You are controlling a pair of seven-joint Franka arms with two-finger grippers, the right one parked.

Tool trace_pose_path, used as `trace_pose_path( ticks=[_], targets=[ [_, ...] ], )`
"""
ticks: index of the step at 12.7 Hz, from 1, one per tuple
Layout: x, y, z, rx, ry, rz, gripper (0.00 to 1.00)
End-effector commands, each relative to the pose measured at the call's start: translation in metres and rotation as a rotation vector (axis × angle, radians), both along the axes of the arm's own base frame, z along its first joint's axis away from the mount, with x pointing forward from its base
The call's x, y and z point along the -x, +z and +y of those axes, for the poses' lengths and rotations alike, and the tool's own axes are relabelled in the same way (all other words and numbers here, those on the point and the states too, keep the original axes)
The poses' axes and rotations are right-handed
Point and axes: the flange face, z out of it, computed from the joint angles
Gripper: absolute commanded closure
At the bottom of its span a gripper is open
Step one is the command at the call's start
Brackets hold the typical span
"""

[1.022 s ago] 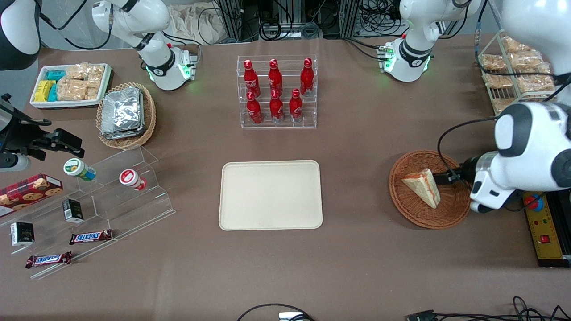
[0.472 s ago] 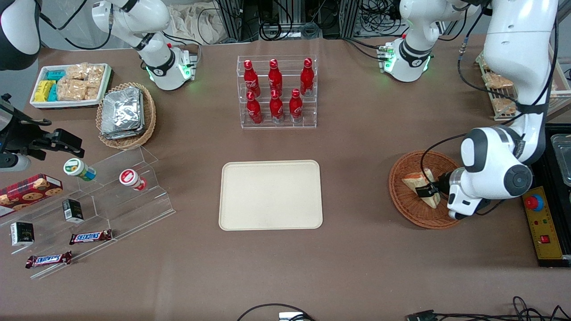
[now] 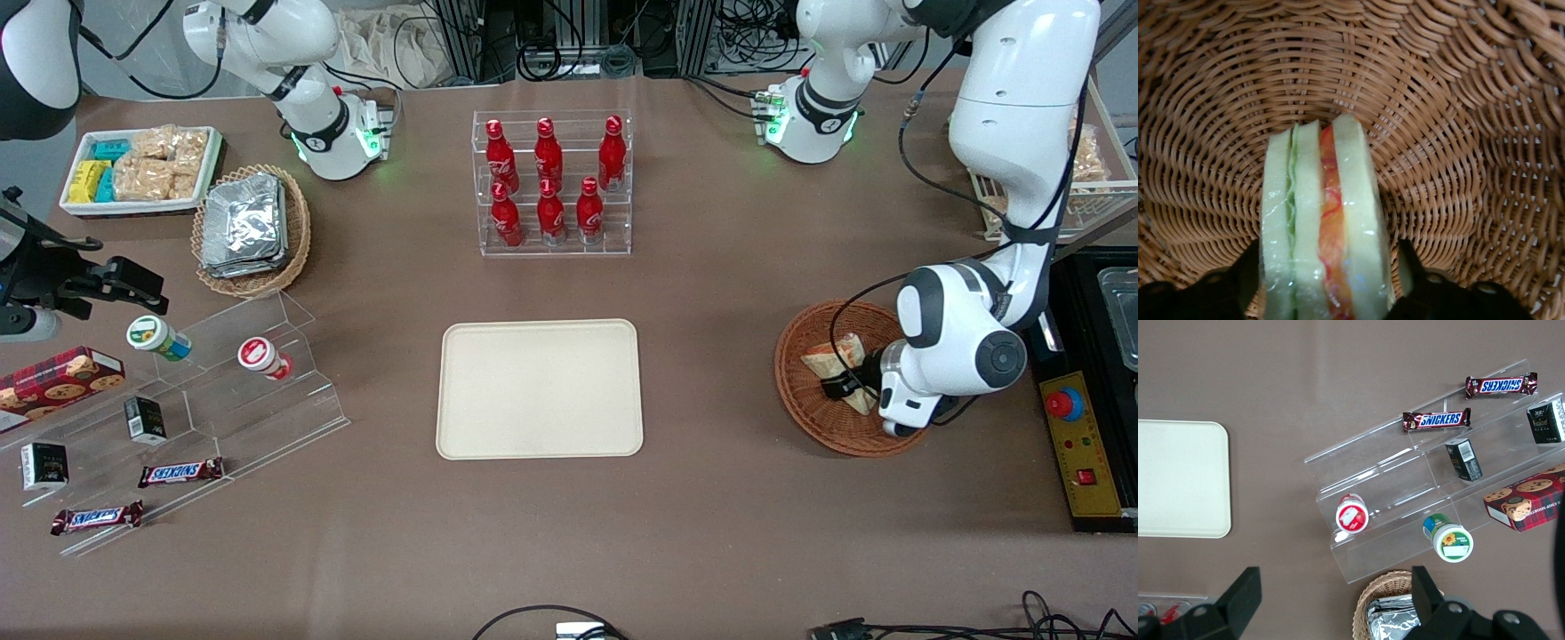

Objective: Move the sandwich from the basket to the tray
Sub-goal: 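Close the left gripper on the sandwich and lift it from the basket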

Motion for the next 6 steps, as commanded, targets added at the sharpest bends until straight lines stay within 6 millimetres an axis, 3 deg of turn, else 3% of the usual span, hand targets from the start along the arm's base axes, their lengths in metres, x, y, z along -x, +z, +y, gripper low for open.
trace_pose_path(
  ticks=[1, 3, 5, 6],
  targets=[
    [-0.002, 0.021, -0.004, 0.006, 0.013, -0.032, 1.0],
    [-0.006, 0.075, -0.019, 0.015, -0.026, -0.071, 1.0],
    [-0.016, 0.136, -0.062, 0.04, -0.123, -0.095, 1.0],
    [-0.028, 0.169, -0.094, 0.064, -0.178, -0.119, 1.0]
  ],
)
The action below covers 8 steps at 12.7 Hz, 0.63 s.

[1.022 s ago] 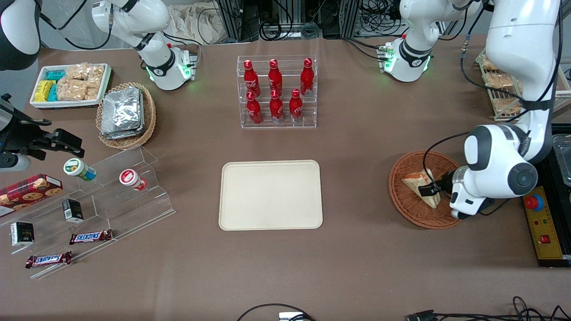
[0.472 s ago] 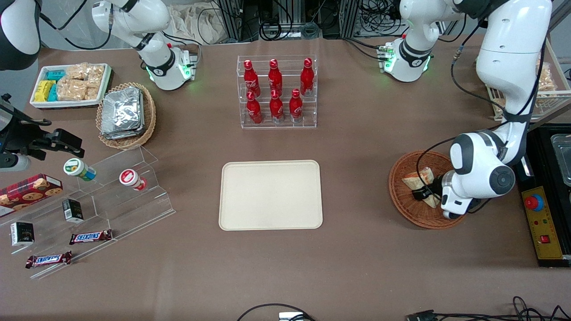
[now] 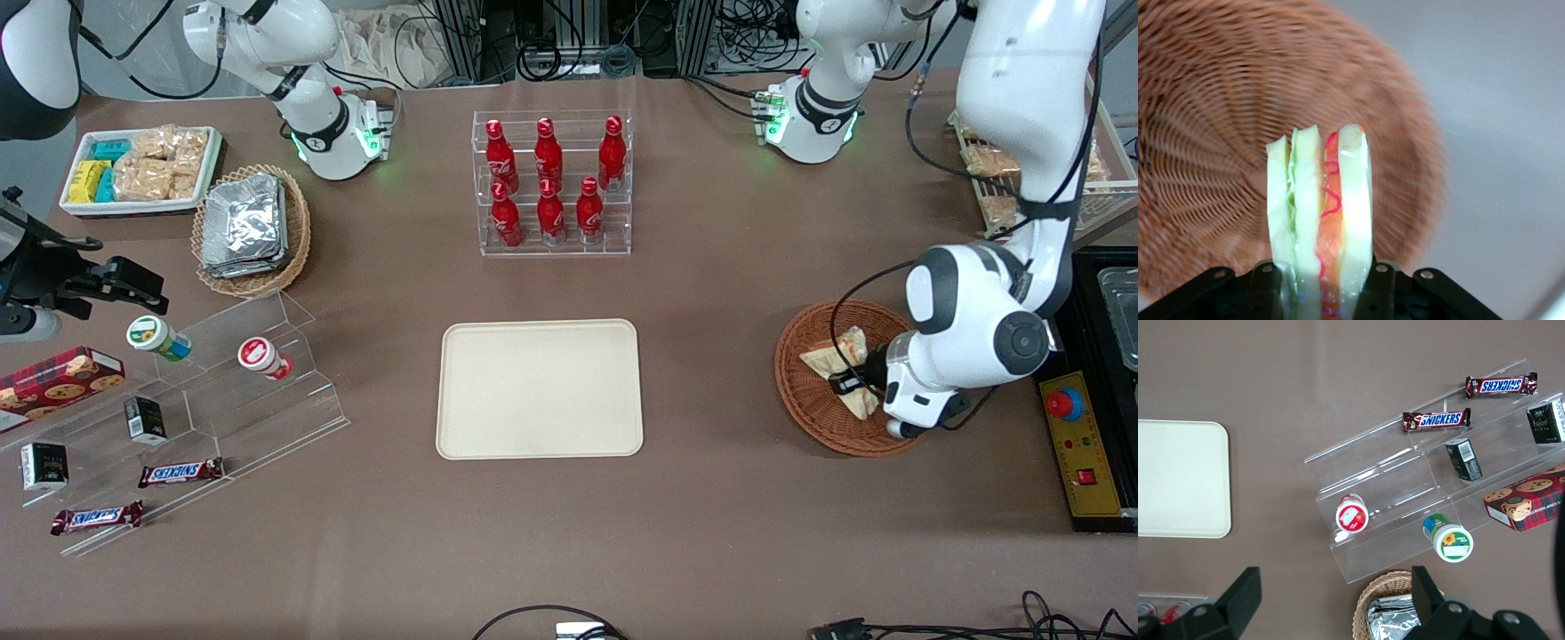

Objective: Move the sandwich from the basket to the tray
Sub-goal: 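Close the left gripper on the sandwich and lift it from the basket, then carry the sandwich with the left gripper over the beige tray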

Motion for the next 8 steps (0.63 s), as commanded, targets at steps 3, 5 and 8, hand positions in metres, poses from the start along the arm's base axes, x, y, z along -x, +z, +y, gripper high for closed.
trace_pose_path(
  ticks=[3, 5, 8],
  targets=[
    [-0.034, 0.113, -0.151, 0.074, -0.266, 0.016, 1.0],
    [-0.037, 0.101, -0.211, 0.095, -0.365, 0.003, 1.0],
    [-0.036, 0.061, -0.294, 0.099, -0.558, -0.057, 1.0]
  ],
)
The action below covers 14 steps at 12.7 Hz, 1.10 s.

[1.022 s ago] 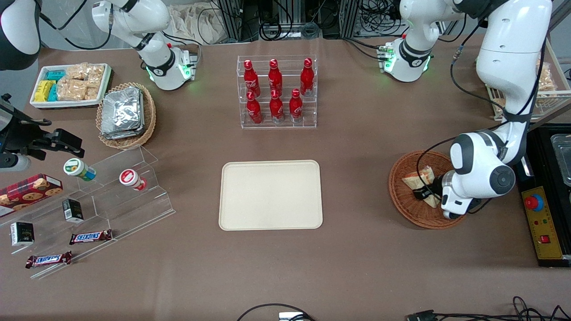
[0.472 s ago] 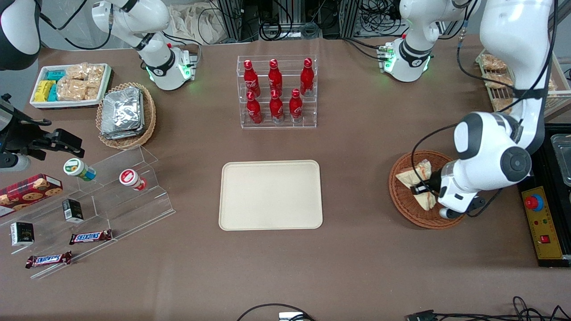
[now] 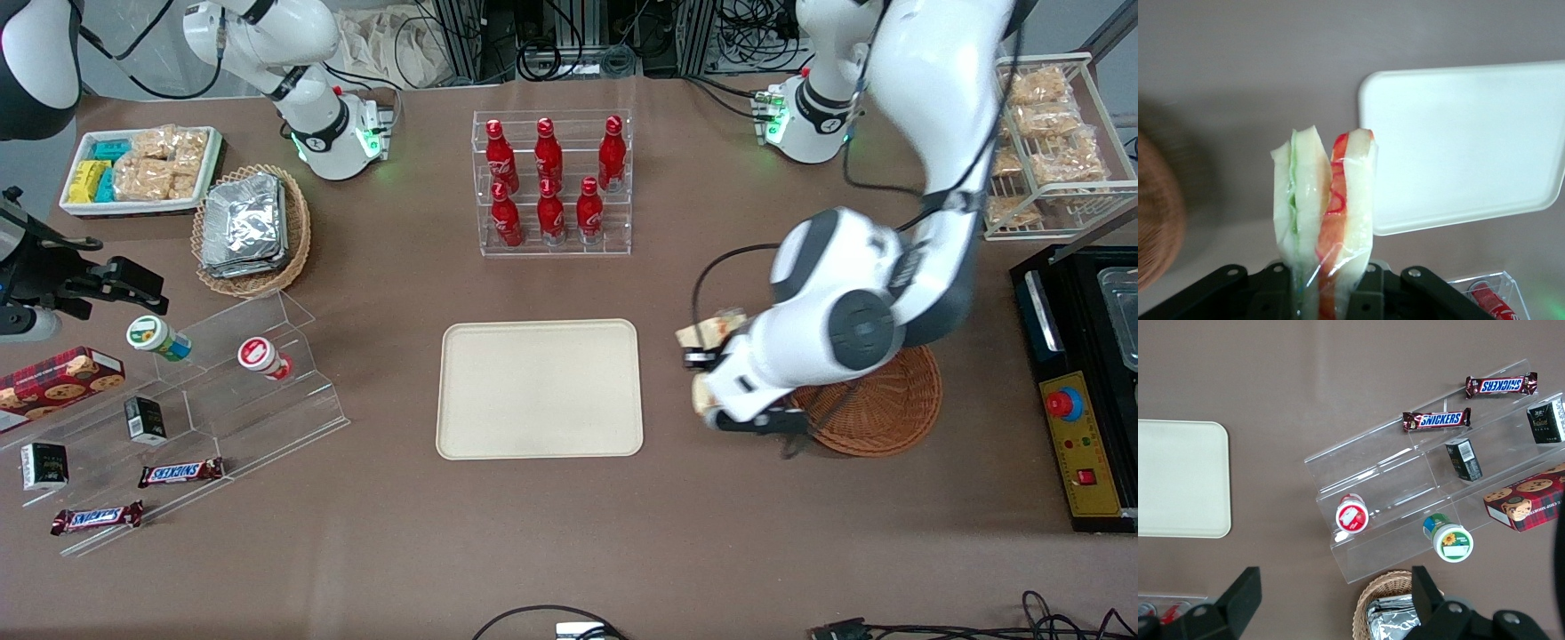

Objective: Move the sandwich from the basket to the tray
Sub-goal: 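Carry the sandwich with the left gripper over the beige tray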

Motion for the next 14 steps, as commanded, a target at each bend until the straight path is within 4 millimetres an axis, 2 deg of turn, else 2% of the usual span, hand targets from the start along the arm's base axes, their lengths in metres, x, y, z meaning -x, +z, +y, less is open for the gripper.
trace_pose_path(
  ticks=[1, 2, 5, 8, 9, 10, 13, 14],
  targets=[
    [-0.011, -0.041, -0.053, -0.012, -0.17, -0.09, 1.0],
    [-0.011, -0.062, -0.062, -0.025, -0.226, -0.114, 1.0],
    [-0.007, -0.121, -0.081, -0.016, -0.233, -0.112, 1.0],
    [0.004, -0.184, -0.103, -0.003, -0.146, -0.096, 1.0],
    [0.006, -0.199, -0.106, -0.003, -0.134, -0.09, 1.0],
    [0.009, -0.211, -0.107, 0.01, -0.104, -0.071, 1.0],
    [0.014, -0.214, -0.115, 0.072, -0.031, -0.017, 1.0],
    [0.014, -0.213, -0.115, 0.068, -0.012, -0.013, 0.78]
  ],
)
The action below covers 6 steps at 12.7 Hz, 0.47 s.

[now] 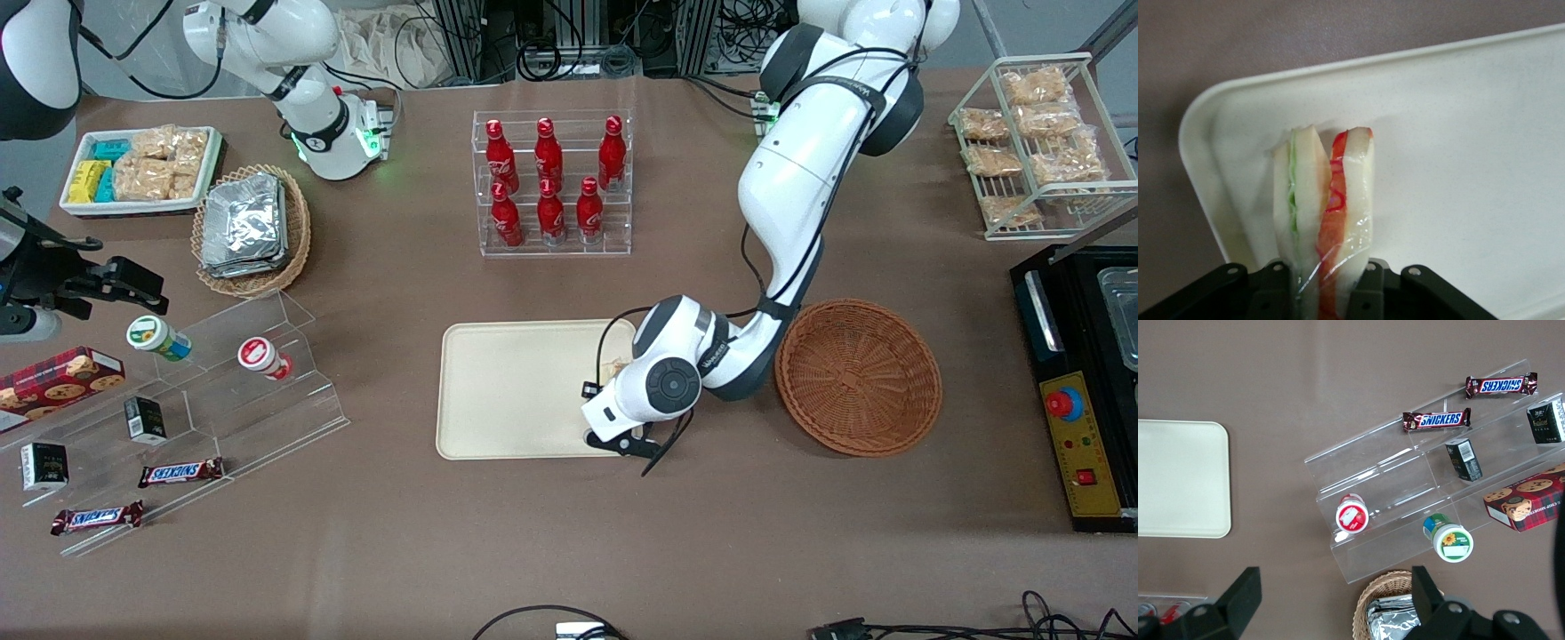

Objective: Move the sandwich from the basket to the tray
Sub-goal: 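Lower the sandwich onto the tray and open the left gripper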

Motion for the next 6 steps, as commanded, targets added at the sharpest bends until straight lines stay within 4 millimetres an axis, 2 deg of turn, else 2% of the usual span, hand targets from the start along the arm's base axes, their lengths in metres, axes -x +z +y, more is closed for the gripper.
trace_pose_path(
  ticks=[1, 2, 4, 5, 6],
  targets=[
    [0.001, -0.007, -0.008, -0.003, 0.045, 0.007, 0.01],
    [0.006, -0.013, -0.006, -0.015, 0.039, 0.017, 0.0],
    [0.0, -0.001, -0.003, -0.008, 0.046, -0.002, 0.0],
    [-0.007, 0.016, 0.004, -0.003, 0.056, -0.019, 0.0],
    [-0.014, 0.042, 0.008, 0.006, 0.061, -0.049, 0.0]
  ],
)
